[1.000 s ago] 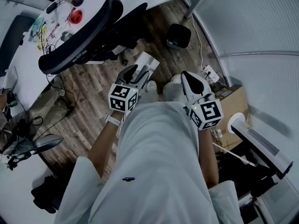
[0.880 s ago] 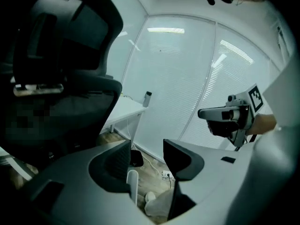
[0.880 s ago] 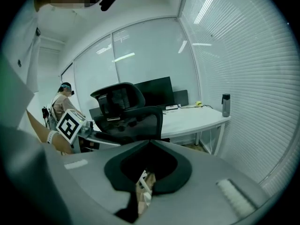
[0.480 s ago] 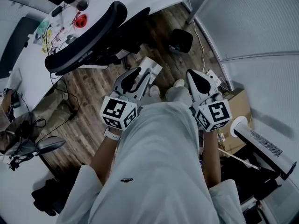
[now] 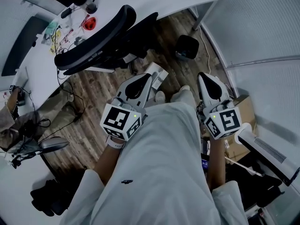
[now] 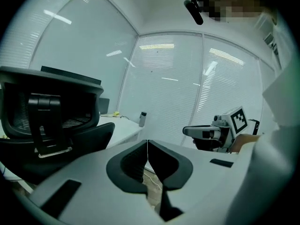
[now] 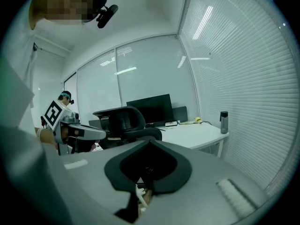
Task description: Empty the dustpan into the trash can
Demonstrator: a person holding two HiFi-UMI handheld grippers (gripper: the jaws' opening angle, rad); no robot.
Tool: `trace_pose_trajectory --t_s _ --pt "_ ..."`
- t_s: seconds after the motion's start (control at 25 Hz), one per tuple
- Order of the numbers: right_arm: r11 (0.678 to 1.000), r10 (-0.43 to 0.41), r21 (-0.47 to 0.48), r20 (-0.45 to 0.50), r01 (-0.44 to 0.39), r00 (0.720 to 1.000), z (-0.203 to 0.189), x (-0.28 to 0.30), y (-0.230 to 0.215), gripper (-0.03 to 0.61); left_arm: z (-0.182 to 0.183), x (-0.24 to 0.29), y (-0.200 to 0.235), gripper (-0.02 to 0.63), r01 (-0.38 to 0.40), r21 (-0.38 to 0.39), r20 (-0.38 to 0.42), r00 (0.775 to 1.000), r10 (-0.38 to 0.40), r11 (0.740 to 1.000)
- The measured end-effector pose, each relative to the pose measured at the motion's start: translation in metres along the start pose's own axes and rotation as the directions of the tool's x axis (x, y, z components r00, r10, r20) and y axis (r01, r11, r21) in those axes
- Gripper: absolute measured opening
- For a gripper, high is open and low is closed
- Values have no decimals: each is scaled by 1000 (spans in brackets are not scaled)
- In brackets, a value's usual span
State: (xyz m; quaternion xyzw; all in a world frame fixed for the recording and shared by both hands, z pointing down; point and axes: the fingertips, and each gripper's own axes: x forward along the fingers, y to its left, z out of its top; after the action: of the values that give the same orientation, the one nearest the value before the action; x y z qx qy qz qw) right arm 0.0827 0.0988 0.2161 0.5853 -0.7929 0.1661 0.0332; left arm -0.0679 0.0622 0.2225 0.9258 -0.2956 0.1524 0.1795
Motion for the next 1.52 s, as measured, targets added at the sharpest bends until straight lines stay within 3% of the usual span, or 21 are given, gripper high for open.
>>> trace_pose_trajectory --t_s 0.4,0.56,1.52 --pt "993 27 -118 29 -24 999 25 -11 21 12 24 -16 -6 8 36 5 60 998 -36 999" --pt "986 58 -159 12 -56 998 25 -8 20 12 21 -10 -14 8 40 3 49 998 -40 999" --pt "990 47 -133 -49 -53 998 4 -22 19 11 7 1 -34 8 81 3 -13 997 -81 997"
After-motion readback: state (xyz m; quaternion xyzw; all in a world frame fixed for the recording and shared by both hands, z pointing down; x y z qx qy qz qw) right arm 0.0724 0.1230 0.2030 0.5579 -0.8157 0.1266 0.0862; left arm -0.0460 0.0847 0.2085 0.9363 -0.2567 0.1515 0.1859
